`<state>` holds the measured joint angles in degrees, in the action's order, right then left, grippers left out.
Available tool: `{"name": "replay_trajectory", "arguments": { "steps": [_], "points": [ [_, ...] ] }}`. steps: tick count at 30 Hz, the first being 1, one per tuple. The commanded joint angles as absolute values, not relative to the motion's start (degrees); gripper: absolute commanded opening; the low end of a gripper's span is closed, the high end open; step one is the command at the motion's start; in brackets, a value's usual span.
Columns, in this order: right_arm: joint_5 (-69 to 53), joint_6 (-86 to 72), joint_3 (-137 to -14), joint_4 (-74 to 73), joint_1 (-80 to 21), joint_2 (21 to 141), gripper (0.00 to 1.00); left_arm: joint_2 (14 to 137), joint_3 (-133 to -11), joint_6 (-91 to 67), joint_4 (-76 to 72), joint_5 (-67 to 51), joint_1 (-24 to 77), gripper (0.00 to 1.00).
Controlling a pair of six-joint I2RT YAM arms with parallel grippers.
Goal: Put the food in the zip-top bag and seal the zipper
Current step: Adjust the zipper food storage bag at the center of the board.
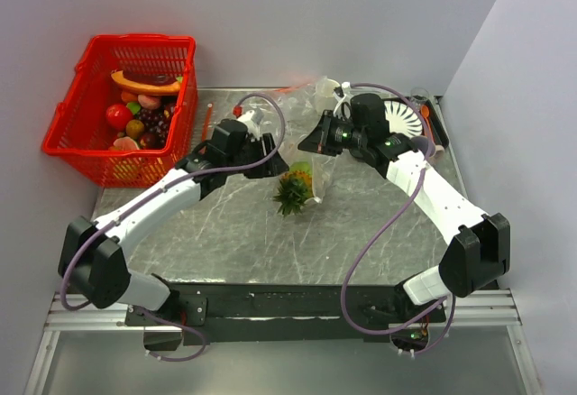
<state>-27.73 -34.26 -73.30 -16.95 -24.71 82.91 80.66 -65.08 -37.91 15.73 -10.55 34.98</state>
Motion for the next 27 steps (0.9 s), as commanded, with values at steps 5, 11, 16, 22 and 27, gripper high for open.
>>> {"name": "replay_trajectory", "arguments": {
  "steps": [5,11,16,22,27],
  "points": [
    [-23.2,-29.8,-76.6,-18.8,-25.4,81.2,0.21,82.9,-74.3,-35.2,19.6,-6.8,35.2,0.01],
    [-2.0,-23.9,-74.1,-26.4,-31.7,78.3,0.5,82.6,-79.7,-38.0,23.9,-7.6,35.2,0.01],
    [9.7,-24.1,-70.8,-28.9,-37.0,76.0,0.54,84.8,-82.7,-38.3,27.9,-7.6,35.2,0.01],
    [16.0,-24.8,-67.9,-31.7,-37.9,73.8,0.55,85.4,-83.1,-38.8,28.7,-7.1,35.1,0.01],
    [17.4,-25.7,-64.3,-32.1,-39.8,71.5,0.56,86.0,-83.8,-39.1,29.7,-7.5,34.5,0.01]
  ]
}}
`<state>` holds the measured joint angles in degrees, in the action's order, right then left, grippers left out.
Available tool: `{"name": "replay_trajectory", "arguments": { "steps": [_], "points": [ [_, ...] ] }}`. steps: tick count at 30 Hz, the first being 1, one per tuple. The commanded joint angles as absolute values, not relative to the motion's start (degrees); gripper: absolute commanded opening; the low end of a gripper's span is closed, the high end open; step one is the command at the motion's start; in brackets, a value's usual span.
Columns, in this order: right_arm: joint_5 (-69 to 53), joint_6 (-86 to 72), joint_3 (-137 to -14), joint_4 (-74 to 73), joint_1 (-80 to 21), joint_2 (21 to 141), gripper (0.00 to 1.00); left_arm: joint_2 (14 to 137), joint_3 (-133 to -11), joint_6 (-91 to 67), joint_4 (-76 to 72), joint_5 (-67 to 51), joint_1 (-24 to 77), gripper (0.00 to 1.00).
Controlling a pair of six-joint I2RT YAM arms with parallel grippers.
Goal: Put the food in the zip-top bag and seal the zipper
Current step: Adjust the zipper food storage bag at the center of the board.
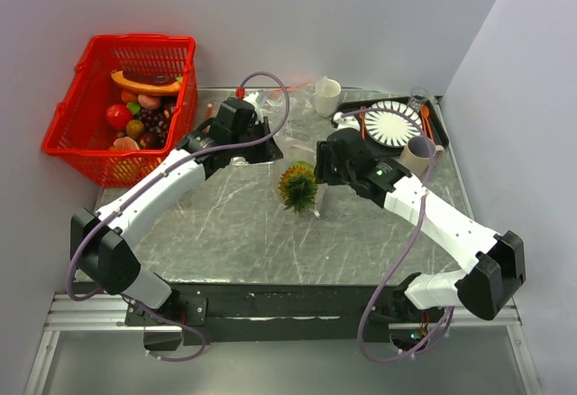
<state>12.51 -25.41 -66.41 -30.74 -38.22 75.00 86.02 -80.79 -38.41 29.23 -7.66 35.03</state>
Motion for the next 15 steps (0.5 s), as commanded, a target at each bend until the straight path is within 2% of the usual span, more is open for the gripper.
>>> {"name": "replay_trajectory", "arguments": {
  "steps": [1,7,15],
  "points": [
    [17.9,-26.0,-63.9,-32.3,-40.3,71.0,0.56,86.0,-83.7,-39.3,29.9,-7.5,34.2,0.01],
    [20.1,-28.4,-62.0,-33.7,-44.8,69.7,0.56,86.2,-83.6,-39.6,30.1,-8.2,33.2,0.01],
    [24.0,-30.5,-63.1,-36.8,-49.8,72.0,0.46,86.4,-84.1,-39.7,30.8,-8.2,33.0,0.01]
  ]
}}
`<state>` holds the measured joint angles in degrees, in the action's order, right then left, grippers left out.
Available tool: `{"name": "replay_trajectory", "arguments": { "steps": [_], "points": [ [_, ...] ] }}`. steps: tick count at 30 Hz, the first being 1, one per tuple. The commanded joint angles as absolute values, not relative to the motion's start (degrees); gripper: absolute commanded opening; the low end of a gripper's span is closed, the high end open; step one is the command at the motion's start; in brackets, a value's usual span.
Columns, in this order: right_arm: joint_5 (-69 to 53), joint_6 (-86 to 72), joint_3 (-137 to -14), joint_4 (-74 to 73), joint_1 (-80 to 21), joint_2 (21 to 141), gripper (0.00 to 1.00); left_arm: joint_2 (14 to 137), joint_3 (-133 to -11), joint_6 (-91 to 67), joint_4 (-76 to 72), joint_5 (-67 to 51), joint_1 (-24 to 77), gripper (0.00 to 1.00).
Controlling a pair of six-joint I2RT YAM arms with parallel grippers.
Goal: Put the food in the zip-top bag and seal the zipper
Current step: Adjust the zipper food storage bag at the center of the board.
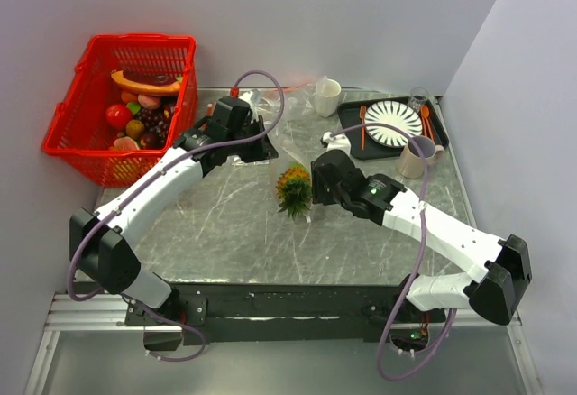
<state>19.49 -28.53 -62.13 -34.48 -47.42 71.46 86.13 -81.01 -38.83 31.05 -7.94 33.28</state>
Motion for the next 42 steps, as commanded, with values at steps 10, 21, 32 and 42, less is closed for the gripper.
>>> {"name": "replay_trajectory", "arguments": {
  "steps": [10,21,32,42],
  "points": [
    [23.5,-32.9,-61.7,-37.8,-51.9,72.4,0.03,86.2,-84.8,-39.6,31.6,-8.7,31.7,0.01],
    [27.4,-22.6,-97.1,-53.1,-48.3,75.0,0.0,88.1,-88.5,-39.4,32.3,-15.5,31.2,0.01],
    [2.9,-23.9,-76.8,-39.0,-36.4,76.5,0.0,85.7,-97.7,-38.2,39.0,-13.7,31.3,0.01],
    [4.4,-21.8,-86.7,-44.5,-36.2,71.5,0.0,87.3,-89.5,-38.4,35.8,-14.2,31.3,0.01]
  ]
}}
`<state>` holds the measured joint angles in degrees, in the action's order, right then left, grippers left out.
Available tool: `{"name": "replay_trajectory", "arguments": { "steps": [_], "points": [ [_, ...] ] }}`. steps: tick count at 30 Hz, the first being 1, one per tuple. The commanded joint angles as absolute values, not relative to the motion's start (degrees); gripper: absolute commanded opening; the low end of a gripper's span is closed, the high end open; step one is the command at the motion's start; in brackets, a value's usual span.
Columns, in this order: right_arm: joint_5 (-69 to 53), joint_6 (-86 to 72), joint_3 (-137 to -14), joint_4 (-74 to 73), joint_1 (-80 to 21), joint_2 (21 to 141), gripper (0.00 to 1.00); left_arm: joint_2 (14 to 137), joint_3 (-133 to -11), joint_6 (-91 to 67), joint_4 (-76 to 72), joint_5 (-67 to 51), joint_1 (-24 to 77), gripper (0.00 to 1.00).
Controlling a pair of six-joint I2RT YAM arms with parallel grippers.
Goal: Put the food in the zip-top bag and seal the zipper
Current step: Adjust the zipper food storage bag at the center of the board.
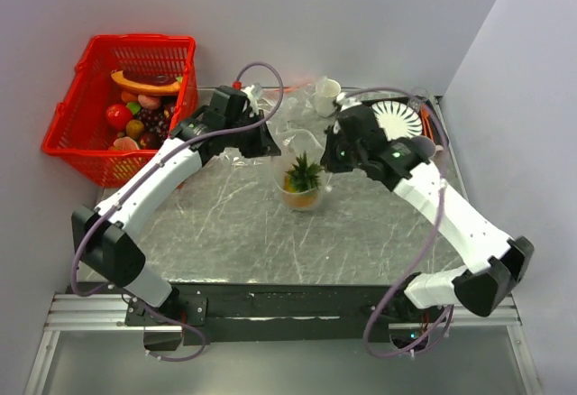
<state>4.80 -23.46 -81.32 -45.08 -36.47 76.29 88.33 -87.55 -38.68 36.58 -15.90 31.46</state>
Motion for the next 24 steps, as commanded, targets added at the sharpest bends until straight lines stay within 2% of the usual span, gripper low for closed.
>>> {"name": "replay_trajectory", "arguments": {
  "steps": [1,4,11,16,17,18,19,22,24],
  "points": [
    [4.1,-21.8,-86.2,-44.4,-36.1,71.6,0.0,87.4,-91.3,-37.8,36.7,-13.5,31.3,0.01],
    [3.3,-21.9,-85.0,-43.2,-36.1,72.7,0.0,86.8,-92.3,-37.5,38.2,-12.5,31.3,0.01],
    [1.4,-21.9,-79.1,-39.8,-34.9,76.5,0.0,87.8,-84.2,-38.9,32.1,-17.2,31.3,0.01],
    [0.7,-21.5,-77.7,-38.8,-34.5,76.5,0.01,87.3,-82.2,-39.1,30.7,-16.0,31.5,0.01],
    [0.4,-21.1,-77.8,-38.9,-34.5,76.2,0.04,87.1,-82.5,-39.0,30.8,-15.7,31.4,0.01],
    [0.2,-20.7,-77.9,-38.9,-34.5,76.0,0.16,86.8,-83.1,-38.9,31.1,-15.7,31.4,0.01],
    [0.3,-20.6,-78.0,-38.9,-34.5,75.7,0.22,86.7,-83.3,-38.9,31.3,-15.9,31.4,0.01],
    [-1.7,-18.9,-78.3,-38.8,-34.6,73.8,0.36,86.5,-83.9,-39.1,31.3,-16.5,31.5,0.01],
    [-1.6,-17.1,-78.6,-38.7,-36.0,71.9,0.42,86.6,-84.2,-39.3,31.3,-17.4,31.5,0.01]
  ]
}}
